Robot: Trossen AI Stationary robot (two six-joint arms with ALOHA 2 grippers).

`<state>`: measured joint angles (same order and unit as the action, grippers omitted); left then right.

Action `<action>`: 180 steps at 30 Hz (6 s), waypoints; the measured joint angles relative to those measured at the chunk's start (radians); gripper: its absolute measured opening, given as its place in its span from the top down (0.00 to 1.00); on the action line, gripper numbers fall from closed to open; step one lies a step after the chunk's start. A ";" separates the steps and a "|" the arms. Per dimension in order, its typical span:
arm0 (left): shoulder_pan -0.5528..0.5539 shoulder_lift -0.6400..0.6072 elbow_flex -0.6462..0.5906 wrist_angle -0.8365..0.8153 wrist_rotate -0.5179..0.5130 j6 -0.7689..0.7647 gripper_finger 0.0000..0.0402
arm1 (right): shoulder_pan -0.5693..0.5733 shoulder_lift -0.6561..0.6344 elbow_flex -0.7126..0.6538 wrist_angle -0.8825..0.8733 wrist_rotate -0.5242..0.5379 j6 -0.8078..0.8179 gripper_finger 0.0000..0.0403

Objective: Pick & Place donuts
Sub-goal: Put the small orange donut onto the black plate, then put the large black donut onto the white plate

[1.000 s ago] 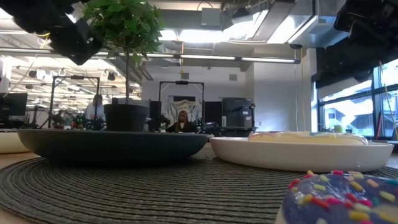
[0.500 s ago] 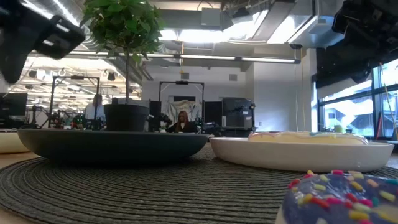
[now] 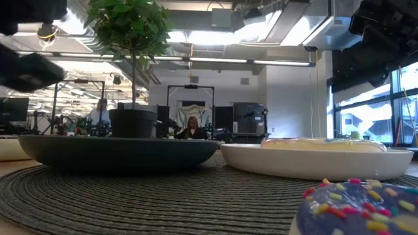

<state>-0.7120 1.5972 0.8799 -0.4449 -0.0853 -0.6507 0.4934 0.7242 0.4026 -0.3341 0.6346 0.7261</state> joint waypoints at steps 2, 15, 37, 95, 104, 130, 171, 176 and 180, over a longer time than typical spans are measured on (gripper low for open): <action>-0.001 0.010 0.000 0.000 0.010 -0.047 0.75 | 0.000 0.000 0.000 0.000 0.000 -0.001 0.65; 0.000 0.045 0.000 0.001 -0.014 -0.072 0.77 | 0.000 0.000 0.000 0.000 -0.008 -0.002 0.65; 0.000 0.045 -0.001 0.000 -0.019 -0.069 0.92 | 0.000 0.000 0.000 0.000 -0.008 -0.028 0.65; 0.466 -0.069 0.000 -0.002 0.061 -0.072 0.99 | 0.000 0.012 0.000 -0.008 0.000 -0.029 0.65; 0.467 -0.048 0.000 0.000 0.085 -0.088 0.95 | 0.000 0.048 0.000 -0.008 0.000 -0.029 0.65; 0.467 -0.048 0.000 0.001 0.078 -0.088 0.95 | 0.000 0.061 0.000 -0.008 0.000 -0.028 0.65; 0.374 -0.192 0.000 -0.647 -0.023 -0.368 0.73 | 0.000 0.061 0.000 -0.007 -0.008 0.001 0.65; 0.334 -0.192 -0.010 -0.682 -0.078 -0.442 0.63 | 0.000 0.061 0.000 -0.007 -0.008 0.003 0.65; 0.301 -0.193 -0.047 -0.685 -0.069 -0.518 0.57 | 0.000 0.061 0.000 -0.007 -0.008 0.003 0.65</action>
<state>-0.4106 1.4040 0.8329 -1.1301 -0.1547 -1.1692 0.4938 0.7849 0.4023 -0.3408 0.6266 0.7288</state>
